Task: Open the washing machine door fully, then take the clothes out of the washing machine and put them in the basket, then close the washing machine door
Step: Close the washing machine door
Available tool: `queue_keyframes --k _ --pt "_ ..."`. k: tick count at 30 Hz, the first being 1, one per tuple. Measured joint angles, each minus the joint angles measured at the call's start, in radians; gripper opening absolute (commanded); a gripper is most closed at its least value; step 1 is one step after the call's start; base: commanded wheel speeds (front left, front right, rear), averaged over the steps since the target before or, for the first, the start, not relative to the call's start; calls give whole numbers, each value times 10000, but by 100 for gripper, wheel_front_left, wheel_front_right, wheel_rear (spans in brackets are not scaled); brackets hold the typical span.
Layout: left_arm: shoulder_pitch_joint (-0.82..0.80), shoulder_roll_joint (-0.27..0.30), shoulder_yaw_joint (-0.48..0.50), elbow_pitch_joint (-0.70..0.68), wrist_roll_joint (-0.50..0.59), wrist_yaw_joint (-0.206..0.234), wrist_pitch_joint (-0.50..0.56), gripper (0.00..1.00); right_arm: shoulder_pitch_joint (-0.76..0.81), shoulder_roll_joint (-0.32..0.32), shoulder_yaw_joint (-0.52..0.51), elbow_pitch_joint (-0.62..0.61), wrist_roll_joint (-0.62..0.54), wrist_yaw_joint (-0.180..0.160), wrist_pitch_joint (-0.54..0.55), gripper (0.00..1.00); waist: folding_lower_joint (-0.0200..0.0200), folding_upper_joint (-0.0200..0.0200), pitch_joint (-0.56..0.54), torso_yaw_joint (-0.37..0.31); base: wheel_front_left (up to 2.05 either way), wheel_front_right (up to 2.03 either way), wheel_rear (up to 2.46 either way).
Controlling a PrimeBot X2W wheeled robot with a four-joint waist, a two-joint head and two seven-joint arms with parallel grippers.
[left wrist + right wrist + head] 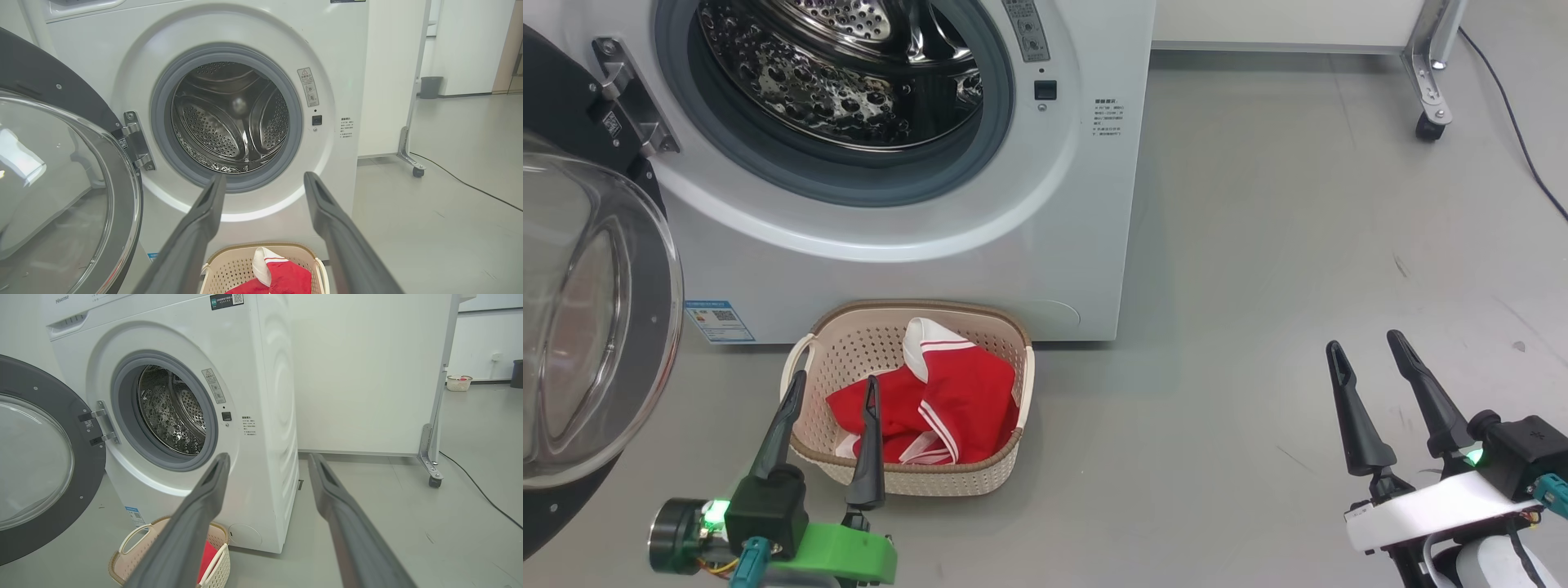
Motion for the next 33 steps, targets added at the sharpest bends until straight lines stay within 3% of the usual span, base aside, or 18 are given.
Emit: queue_keyframes --k 33 --pt "12 19 15 -82 -27 75 0 100 -3 15 25 29 2 0 0 100 0 0 34 -4 -42 42 0"
